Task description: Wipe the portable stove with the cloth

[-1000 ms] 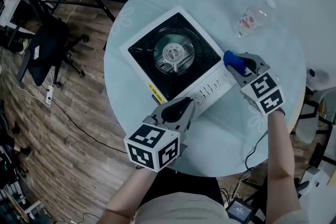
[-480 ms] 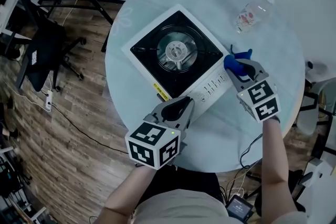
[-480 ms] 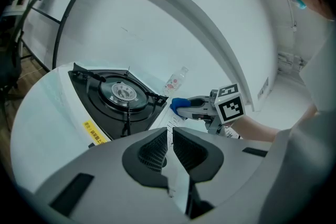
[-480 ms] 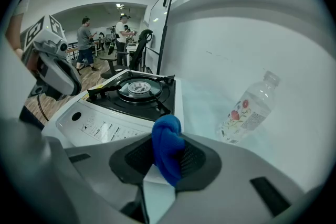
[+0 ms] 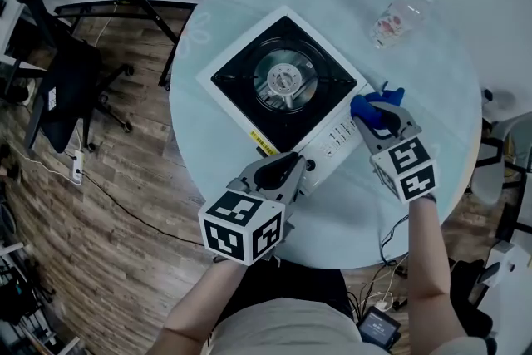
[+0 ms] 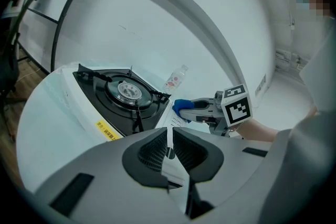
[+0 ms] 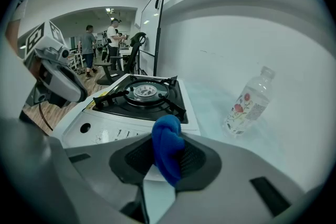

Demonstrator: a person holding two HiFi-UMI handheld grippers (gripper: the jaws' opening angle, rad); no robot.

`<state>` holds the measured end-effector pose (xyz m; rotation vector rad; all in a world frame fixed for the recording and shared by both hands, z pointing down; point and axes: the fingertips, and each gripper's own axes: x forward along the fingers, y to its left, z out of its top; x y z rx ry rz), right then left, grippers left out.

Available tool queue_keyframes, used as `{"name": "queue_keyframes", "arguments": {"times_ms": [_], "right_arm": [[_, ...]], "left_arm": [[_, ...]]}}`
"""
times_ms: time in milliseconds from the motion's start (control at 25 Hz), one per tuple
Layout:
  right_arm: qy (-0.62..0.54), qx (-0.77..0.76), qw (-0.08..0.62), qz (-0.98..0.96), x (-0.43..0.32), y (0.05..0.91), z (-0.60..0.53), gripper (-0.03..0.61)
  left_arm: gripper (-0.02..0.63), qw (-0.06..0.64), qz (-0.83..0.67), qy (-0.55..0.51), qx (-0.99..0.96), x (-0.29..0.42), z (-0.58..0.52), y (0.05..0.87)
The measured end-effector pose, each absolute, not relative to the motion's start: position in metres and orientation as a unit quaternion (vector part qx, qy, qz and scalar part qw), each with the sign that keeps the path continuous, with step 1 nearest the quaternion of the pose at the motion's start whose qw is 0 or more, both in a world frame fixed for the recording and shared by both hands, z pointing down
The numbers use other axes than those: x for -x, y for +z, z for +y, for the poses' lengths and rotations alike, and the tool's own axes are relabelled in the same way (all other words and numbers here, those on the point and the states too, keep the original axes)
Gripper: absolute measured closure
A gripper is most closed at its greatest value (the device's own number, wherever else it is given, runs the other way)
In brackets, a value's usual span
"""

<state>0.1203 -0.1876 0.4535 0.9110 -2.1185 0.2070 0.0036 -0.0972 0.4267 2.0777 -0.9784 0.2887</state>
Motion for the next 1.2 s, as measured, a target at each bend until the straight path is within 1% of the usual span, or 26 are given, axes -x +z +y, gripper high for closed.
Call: {"name": "queue_keyframes", "arguments": {"times_ms": [680, 1200], "right_arm": [[0.120, -0.415, 0.373, -0.821, -0.090, 0.453, -0.155, 0.466], [0.136, -0.439, 0.366, -0.809, -0.060, 0.454, -0.123, 0.466]], "left_arm": [[0.568, 0.397, -0.355, 0.131, -0.836, 0.021, -0.093, 0.431], [0.568, 0.396, -0.329, 0.145, -0.845, 0.040, -0.084, 0.436]]}}
